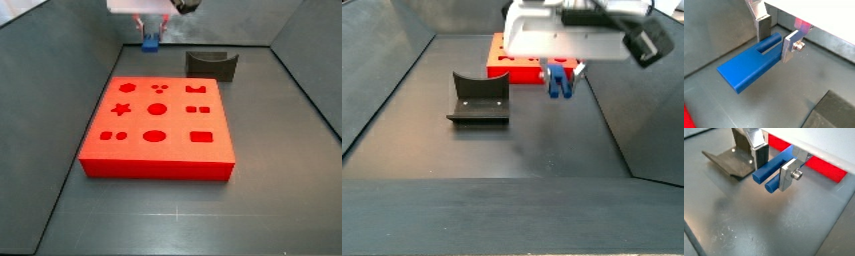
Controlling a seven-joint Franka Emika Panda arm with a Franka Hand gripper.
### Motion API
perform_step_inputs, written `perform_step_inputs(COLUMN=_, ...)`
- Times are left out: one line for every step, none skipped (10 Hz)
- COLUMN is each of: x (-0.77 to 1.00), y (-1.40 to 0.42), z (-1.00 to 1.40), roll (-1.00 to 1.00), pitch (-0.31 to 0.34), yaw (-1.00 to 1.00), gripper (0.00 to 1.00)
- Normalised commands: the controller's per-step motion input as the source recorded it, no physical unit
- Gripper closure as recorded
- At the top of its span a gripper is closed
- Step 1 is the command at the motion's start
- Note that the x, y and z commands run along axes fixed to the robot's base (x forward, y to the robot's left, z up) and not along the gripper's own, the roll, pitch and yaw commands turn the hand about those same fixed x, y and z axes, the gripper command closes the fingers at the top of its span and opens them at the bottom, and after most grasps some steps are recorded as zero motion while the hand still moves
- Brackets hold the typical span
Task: Pick up the square-circle object. Move up. Rotate the square-circle object. Place the square-circle object on the fixture. Regrasp the square-circle object. Move to above the board. Insert the square-circle object.
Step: Place the square-circle object on the fixture.
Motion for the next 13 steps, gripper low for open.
perform_step_inputs(x=-0.02, y=0.01, z=1.0, roll=0.05, pitch=0.027, yaw=-0.02, gripper=1.0)
perform_step_inputs(x=-0.03, y=0.01, z=1.0, roll=0.06, pitch=0.033, yaw=-0.01, gripper=1.0)
perform_step_inputs(x=-0.04, y=0.01, z=1.0, roll=0.07, pitch=0.042, yaw=-0.01, gripper=1.0)
perform_step_inputs(x=-0.04, y=0.01, z=1.0, roll=0.08, pitch=0.045, yaw=0.0, gripper=1.0)
perform_step_inputs(x=-0.03, y=0.01, z=0.88, roll=0.09, pitch=0.048, yaw=0.0, gripper=1.0)
perform_step_inputs(x=-0.02, y=0.01, z=0.68, roll=0.09, pitch=0.059, yaw=0.01, gripper=1.0)
perform_step_inputs(x=-0.02, y=0.01, z=0.52, roll=0.1, pitch=0.069, yaw=0.01, gripper=1.0)
perform_step_inputs(x=-0.01, y=0.01, z=0.36, roll=0.1, pitch=0.081, yaw=0.02, gripper=1.0)
perform_step_inputs(x=1.0, y=-0.33, z=0.34, roll=0.11, pitch=0.198, yaw=0.24, gripper=1.0)
perform_step_inputs(x=1.0, y=-0.33, z=0.29, roll=0.11, pitch=0.216, yaw=0.24, gripper=1.0)
perform_step_inputs(x=1.0, y=-0.28, z=0.26, roll=0.1, pitch=0.215, yaw=0.16, gripper=1.0)
perform_step_inputs(x=1.0, y=-0.25, z=0.24, roll=0.08, pitch=0.192, yaw=0.11, gripper=1.0)
perform_step_inputs(x=1.0, y=-0.22, z=0.21, roll=0.08, pitch=0.161, yaw=0.08, gripper=1.0)
